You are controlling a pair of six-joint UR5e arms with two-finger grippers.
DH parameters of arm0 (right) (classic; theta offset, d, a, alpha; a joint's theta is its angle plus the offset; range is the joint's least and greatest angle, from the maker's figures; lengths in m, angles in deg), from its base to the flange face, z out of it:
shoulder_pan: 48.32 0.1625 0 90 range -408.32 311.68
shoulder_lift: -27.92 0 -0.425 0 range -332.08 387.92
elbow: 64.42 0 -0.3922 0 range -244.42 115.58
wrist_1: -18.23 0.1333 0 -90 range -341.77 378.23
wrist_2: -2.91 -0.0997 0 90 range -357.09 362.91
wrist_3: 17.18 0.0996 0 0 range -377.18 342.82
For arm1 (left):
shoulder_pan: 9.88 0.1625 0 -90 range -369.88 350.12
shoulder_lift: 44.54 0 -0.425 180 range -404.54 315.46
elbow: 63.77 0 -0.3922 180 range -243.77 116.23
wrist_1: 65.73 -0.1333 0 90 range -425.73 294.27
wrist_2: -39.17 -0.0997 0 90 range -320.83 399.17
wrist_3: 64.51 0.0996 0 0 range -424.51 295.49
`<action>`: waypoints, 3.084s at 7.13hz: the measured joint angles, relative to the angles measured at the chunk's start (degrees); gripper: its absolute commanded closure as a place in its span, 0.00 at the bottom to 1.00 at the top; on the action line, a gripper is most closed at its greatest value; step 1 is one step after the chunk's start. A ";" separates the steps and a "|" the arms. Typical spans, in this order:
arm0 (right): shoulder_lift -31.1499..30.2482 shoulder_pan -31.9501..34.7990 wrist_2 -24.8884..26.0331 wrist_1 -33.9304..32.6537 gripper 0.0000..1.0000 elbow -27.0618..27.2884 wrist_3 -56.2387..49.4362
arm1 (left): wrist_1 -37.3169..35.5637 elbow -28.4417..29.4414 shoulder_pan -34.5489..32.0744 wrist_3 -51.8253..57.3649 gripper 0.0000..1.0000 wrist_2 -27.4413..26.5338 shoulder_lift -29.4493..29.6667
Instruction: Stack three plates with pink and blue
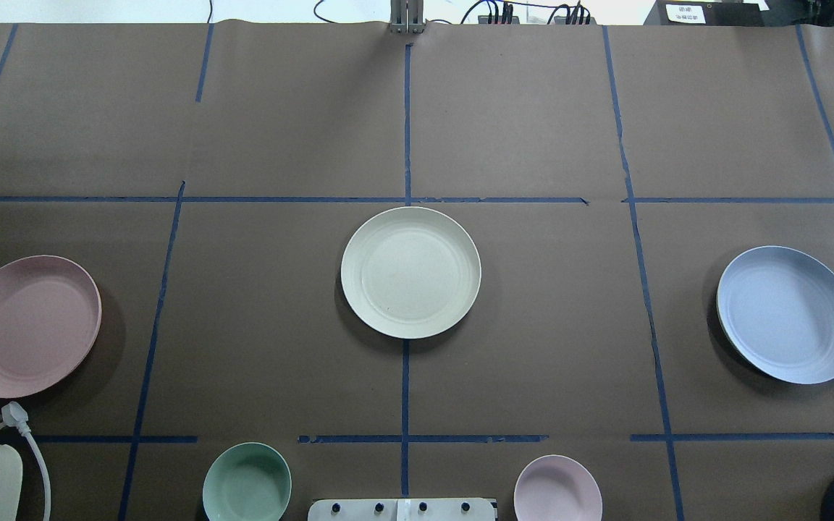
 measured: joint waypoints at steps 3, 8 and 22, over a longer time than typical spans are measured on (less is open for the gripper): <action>0.00 -0.17 -0.01 0.03 0.00 0.27 -0.09 | 0.70 -0.08 0.00 -0.02 0.00 0.10 0.22; 0.12 -0.28 -0.06 0.62 0.00 0.48 -0.06 | 9.29 1.84 0.50 -0.53 0.00 2.04 6.77; -0.17 -1.17 0.00 1.08 0.00 -0.34 -0.11 | 58.65 17.44 32.38 -54.91 1.00 -0.91 3.20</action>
